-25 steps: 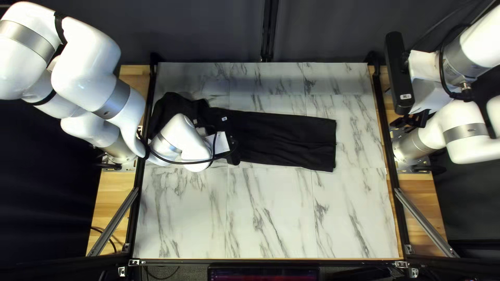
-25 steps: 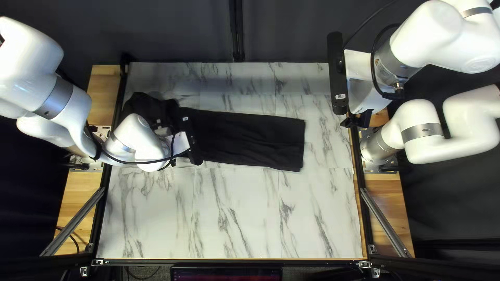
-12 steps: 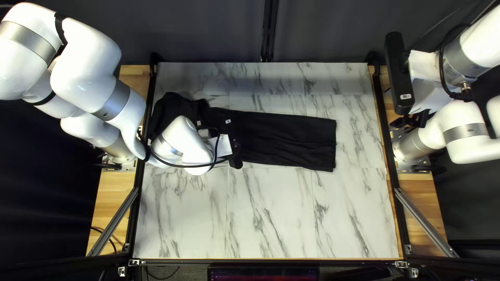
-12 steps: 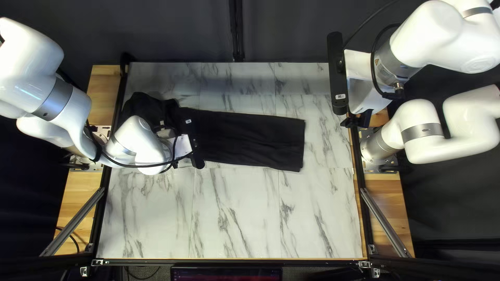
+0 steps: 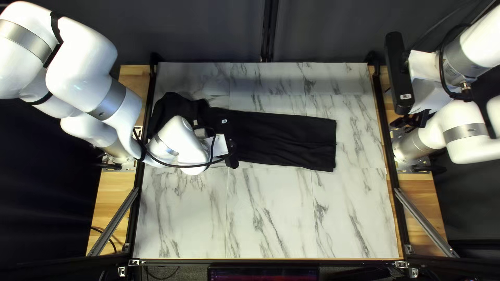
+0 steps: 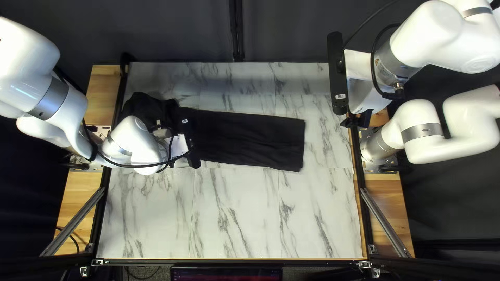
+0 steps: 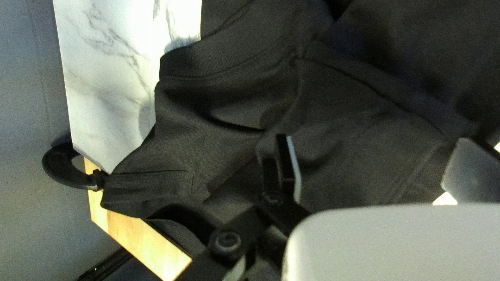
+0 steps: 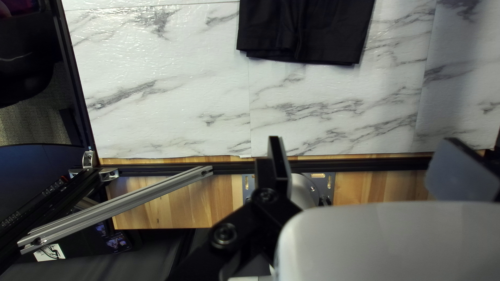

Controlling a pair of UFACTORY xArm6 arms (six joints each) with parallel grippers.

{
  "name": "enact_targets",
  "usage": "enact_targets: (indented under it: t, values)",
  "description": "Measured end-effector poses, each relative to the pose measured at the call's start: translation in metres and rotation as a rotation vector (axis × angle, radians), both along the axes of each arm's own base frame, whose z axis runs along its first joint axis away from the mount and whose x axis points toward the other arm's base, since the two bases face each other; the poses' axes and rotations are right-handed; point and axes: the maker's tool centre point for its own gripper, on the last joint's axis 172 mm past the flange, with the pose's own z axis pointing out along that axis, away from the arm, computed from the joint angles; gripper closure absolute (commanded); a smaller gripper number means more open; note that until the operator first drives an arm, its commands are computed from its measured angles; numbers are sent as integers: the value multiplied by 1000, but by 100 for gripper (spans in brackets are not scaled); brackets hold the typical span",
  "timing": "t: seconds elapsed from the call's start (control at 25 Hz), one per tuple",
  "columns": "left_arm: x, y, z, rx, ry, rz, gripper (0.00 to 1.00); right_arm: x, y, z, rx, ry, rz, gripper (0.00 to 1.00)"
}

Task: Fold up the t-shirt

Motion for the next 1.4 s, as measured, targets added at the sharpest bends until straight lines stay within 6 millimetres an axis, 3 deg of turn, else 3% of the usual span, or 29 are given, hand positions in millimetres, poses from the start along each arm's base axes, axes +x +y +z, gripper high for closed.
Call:
enact_targets:
  t: [0.44,1.4]
  values:
    - [-1,-2,-3,-1,-8,51,3,0,0,0,0,0,0,0]
    - [20,1,0,-12,-39,0,2,0,0,0,0,0,0,0]
